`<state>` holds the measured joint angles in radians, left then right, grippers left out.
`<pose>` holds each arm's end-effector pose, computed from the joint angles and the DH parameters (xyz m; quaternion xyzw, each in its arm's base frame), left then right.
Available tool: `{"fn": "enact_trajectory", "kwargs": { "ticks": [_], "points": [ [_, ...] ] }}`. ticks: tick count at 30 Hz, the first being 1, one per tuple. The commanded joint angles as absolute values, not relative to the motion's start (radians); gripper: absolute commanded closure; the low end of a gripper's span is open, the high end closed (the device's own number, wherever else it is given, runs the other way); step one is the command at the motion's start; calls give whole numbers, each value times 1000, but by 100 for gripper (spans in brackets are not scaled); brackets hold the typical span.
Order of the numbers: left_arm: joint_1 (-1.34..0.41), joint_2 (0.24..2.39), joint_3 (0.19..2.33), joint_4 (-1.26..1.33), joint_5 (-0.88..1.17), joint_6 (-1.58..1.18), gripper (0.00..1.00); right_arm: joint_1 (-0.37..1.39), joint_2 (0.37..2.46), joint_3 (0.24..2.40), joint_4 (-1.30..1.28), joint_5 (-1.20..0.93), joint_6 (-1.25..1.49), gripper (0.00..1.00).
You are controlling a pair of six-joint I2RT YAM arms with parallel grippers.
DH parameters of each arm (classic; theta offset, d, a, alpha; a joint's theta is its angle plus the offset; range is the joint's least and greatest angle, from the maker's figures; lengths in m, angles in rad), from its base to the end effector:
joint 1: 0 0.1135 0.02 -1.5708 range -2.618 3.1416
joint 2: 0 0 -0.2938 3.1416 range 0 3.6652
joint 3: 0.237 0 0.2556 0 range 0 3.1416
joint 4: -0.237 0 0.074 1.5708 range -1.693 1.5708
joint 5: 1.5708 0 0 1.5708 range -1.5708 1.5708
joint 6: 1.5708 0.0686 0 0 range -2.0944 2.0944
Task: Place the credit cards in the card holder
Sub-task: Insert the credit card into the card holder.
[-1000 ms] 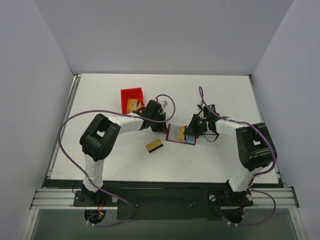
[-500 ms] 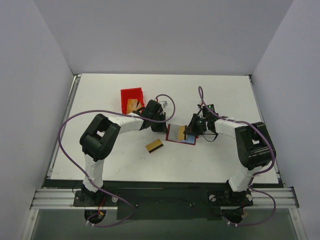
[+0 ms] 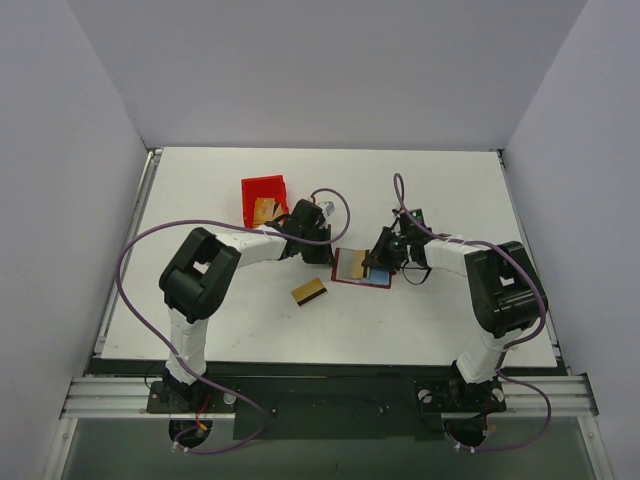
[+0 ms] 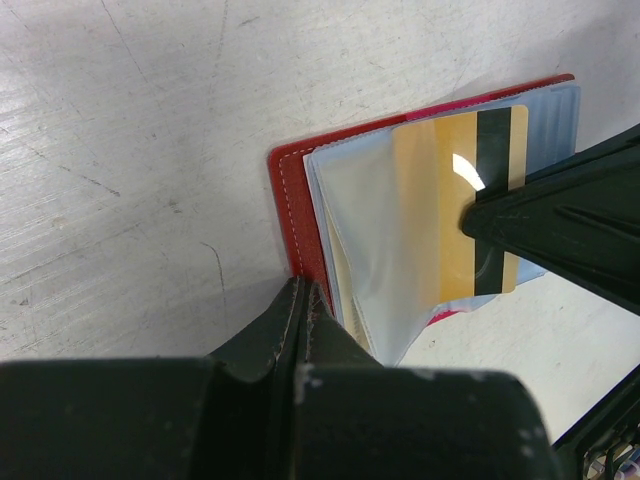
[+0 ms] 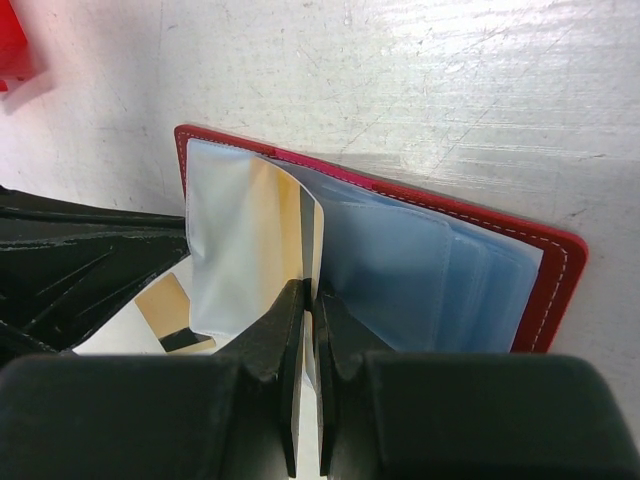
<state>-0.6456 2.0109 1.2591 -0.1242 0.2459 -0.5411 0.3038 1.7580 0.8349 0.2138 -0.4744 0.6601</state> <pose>0.3555 -0.2887 0.1455 0.0904 0.9297 -0.2845 0.2157 0.3484 0.1421 0.1523 0.0600 0.8866 0.3773 0.2607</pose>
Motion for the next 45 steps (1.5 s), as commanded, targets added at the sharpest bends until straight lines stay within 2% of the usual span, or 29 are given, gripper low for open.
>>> {"fn": "enact_trajectory", "kwargs": {
  "ticks": [1, 15, 19, 21, 26, 31, 34, 36, 40, 42, 45],
  "points": [
    [-653, 2031, 1272, -115, 272, -537, 100, 336, 1807, 799, 196, -396, 669, 100],
    [-657, 2023, 1266, -114, 273, -541, 100, 394, 1819, 782, 249, -384, 770, 99],
    [-657, 2022, 1266, -115, 272, -543, 100, 394, 1769, 807, 164, -341, 729, 82],
    [-655, 2019, 1264, -117, 272, -541, 100, 394, 1729, 822, 118, -319, 703, 78],
    [-655, 2017, 1264, -117, 271, -541, 100, 396, 1658, 893, -35, -253, 626, 72],
    [-655, 2014, 1266, -115, 272, -541, 100, 397, 1648, 972, -144, -224, 591, 71],
    [-657, 2014, 1264, -117, 268, -540, 100, 397, 1635, 992, -173, -196, 580, 72],
    [-657, 2014, 1264, -117, 268, -540, 100, 396, 1635, 994, -175, -190, 571, 76],
    [-655, 2016, 1266, -117, 272, -540, 100, 390, 1667, 1003, -173, -192, 568, 93],
    [-657, 2014, 1264, -117, 270, -538, 100, 391, 1683, 1006, -164, -196, 569, 98],
    [-657, 2016, 1266, -118, 268, -538, 100, 391, 1707, 1012, -135, -215, 568, 100]
  ]
}}
